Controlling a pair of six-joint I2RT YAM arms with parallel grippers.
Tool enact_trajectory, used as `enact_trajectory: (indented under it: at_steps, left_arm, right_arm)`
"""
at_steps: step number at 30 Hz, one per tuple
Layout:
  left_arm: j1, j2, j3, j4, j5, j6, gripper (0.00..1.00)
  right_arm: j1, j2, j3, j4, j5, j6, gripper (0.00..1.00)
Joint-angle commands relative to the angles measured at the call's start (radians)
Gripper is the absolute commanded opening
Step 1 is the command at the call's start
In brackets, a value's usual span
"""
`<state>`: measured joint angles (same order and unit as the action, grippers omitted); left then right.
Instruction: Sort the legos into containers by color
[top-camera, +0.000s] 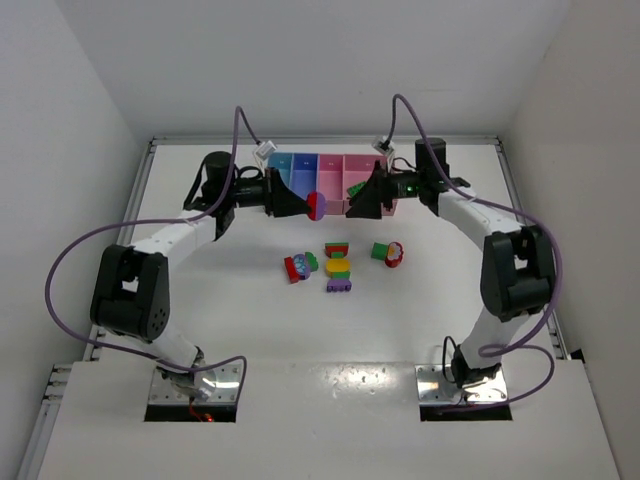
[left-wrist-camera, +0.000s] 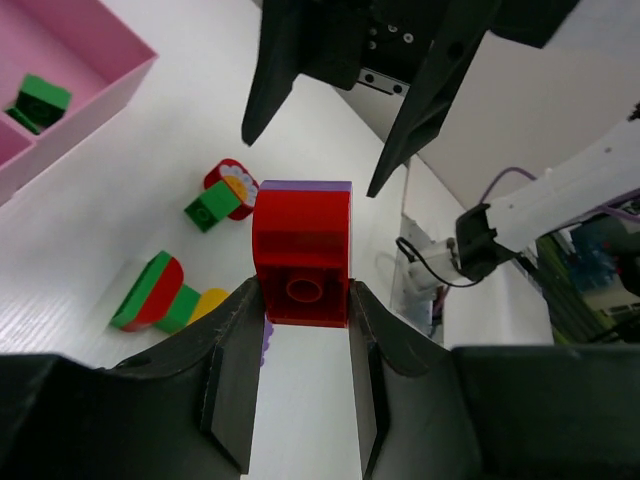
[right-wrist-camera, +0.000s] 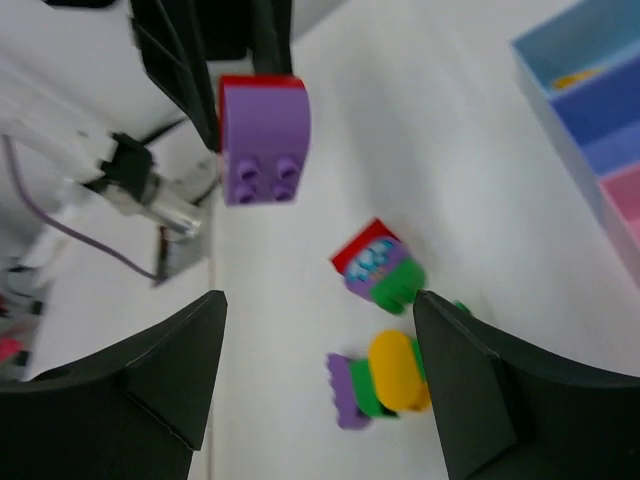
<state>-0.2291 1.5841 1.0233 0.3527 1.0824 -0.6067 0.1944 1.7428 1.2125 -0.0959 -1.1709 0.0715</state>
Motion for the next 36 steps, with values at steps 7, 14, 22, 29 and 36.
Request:
enact_trajectory:
  at_steps: [7, 14, 22, 29, 36]
  left_arm:
    - [-0.019, 0.011, 0.026, 0.106, 0.091, -0.054, 0.05]
    - [-0.039, 0.03, 0.037, 0.106, 0.082, -0.045, 0.05]
    - [-0.049, 0.048, 0.055, 0.106, 0.082, -0.045, 0.05]
    - [-0.049, 0.048, 0.055, 0.097, 0.062, -0.036, 0.05]
    - [-0.004, 0.004, 0.044, 0.034, -0.114, 0.036, 0.02]
  right_arm:
    - [0.066, 0.124, 0.101, 0.323, -0.259, 0.41, 0.75]
    - [0.088, 0.142, 0.136, 0.348, -0.268, 0.429, 0.75]
    - [0.128, 0.172, 0.167, 0.377, -0.268, 0.448, 0.71]
    - [0.128, 0.172, 0.157, 0.395, -0.277, 0.448, 0.16]
    - [0.044, 0.115, 0.079, 0.395, -0.277, 0.448, 0.0]
